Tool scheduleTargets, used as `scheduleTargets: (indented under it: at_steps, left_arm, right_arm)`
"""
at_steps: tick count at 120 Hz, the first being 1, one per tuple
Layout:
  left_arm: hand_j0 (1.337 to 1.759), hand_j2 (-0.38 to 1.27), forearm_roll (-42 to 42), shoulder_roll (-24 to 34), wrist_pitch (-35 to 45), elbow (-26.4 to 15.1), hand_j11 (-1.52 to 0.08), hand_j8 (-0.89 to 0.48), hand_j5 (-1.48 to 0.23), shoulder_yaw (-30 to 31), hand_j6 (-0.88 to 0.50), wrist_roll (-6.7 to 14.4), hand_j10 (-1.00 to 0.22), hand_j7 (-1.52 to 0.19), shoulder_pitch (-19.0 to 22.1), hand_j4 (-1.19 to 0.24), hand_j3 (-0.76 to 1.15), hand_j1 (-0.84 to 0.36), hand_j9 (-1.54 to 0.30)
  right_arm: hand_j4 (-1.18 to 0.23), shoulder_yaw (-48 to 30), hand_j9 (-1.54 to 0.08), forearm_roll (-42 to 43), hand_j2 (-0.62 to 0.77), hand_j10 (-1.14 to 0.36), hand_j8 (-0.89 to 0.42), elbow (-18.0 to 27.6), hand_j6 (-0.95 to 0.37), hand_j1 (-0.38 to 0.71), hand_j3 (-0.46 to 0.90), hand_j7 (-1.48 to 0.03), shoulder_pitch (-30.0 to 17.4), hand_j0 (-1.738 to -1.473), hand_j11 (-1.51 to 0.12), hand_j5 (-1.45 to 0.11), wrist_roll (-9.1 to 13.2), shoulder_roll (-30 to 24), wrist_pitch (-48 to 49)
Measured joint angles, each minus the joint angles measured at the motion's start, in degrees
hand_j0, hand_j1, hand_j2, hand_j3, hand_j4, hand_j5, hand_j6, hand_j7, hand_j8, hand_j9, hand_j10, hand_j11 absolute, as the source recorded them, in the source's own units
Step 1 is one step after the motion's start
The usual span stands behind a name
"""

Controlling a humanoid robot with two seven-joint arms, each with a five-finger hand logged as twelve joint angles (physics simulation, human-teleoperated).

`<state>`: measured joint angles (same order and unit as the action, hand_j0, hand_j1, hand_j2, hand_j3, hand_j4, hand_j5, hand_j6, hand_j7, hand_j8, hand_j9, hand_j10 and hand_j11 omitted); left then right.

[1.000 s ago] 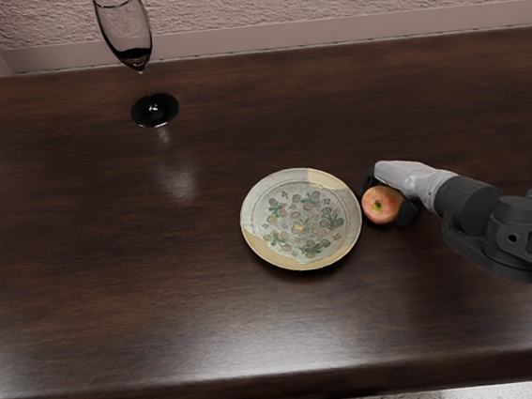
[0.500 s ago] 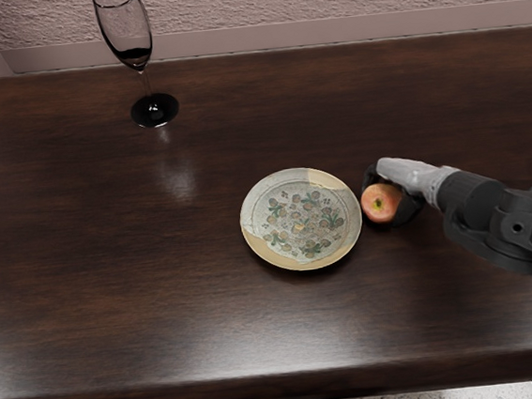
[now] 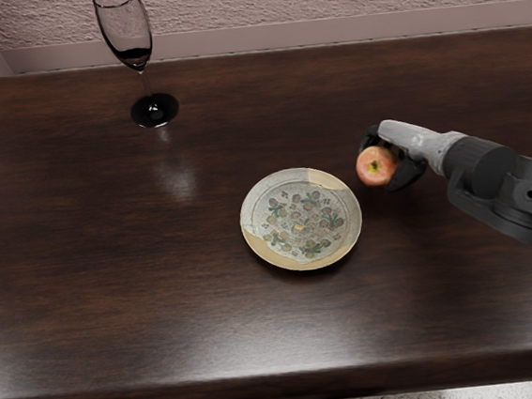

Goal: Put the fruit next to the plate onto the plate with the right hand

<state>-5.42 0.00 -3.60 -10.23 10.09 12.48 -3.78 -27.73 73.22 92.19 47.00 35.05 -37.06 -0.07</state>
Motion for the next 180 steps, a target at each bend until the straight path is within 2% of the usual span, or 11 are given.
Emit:
scheduleTargets:
  at_steps: [58, 74, 95, 142, 152, 168, 180]
  left_arm:
    - [1.658, 0.0, 0.02, 0.0, 0.0, 0.01, 0.0, 0.0, 0.0, 0.01, 0.0, 0.0, 0.0, 0.0, 0.0, 0.0, 0.0, 0.35, 0.0]
    - [1.658, 0.0, 0.02, 0.0, 0.0, -0.02, 0.0, 0.0, 0.0, 0.01, 0.0, 0.0, 0.0, 0.0, 0.0, 0.0, 0.0, 0.35, 0.0]
    - [1.658, 0.0, 0.01, 0.0, 0.0, -0.01, 0.0, 0.0, 0.0, 0.0, 0.0, 0.0, 0.0, 0.0, 0.0, 0.0, 0.0, 0.35, 0.0]
    - [1.658, 0.0, 0.0, 0.0, 0.0, 0.0, 0.0, 0.0, 0.0, 0.0, 0.0, 0.0, 0.0, 0.0, 0.0, 0.0, 0.0, 0.35, 0.0]
    - [1.658, 0.0, 0.0, 0.0, 0.0, 0.0, 0.0, 0.0, 0.0, 0.0, 0.0, 0.0, 0.0, 0.0, 0.0, 0.0, 0.0, 0.35, 0.0]
    - [1.658, 0.0, 0.0, 0.0, 0.0, -0.01, 0.0, 0.0, 0.0, 0.01, 0.0, 0.0, 0.0, 0.0, 0.0, 0.0, 0.0, 0.35, 0.0]
    - [1.658, 0.0, 0.0, 0.0, 0.0, -0.02, 0.0, 0.0, 0.0, 0.0, 0.0, 0.0, 0.0, 0.0, 0.0, 0.0, 0.0, 0.35, 0.0]
  right_arm:
    - [-0.4, -1.91, -0.9, -0.24, 0.1, -0.68, -0.3, 0.19, -0.22, 0.25, 0.0, -0.88, 0.53, -1.649, -0.9, -0.93, -0.01, 7.87, 1.31]
    - [-0.42, -1.88, -0.89, -0.22, 0.04, -0.66, -0.32, 0.2, -0.24, 0.23, 0.0, -0.87, 0.34, -1.649, -0.89, -0.92, -0.01, 9.75, 1.52]
    - [-0.45, -1.41, -0.88, -0.14, 0.03, -0.66, -0.35, 0.12, -0.27, 0.2, 0.0, -0.87, -0.17, -1.648, -0.88, -0.91, -0.02, 11.4, 1.64]
    - [-0.42, -0.92, -0.88, 0.12, 0.09, -0.65, -0.31, -0.13, -0.24, 0.25, 0.0, -0.86, -2.28, -1.65, -0.88, -0.9, -0.02, 12.81, 1.65]
    - [-0.44, -0.94, -0.78, 0.24, 0.06, -0.59, -0.35, -0.19, -0.28, 0.21, 0.0, -0.78, -2.37, -1.651, -0.78, -0.8, -0.03, 12.86, 1.59]
    - [-0.35, -0.99, -0.56, 0.36, 0.01, -0.43, -0.3, -0.23, -0.26, 0.08, 0.0, -0.56, -2.41, -1.654, -0.56, -0.57, -0.05, 12.84, 1.57]
    - [-0.29, -1.0, -0.44, 0.4, -0.01, -0.34, -0.26, -0.2, -0.24, 0.01, 0.0, -0.44, -2.38, -1.656, -0.44, -0.45, -0.05, 12.82, 1.57]
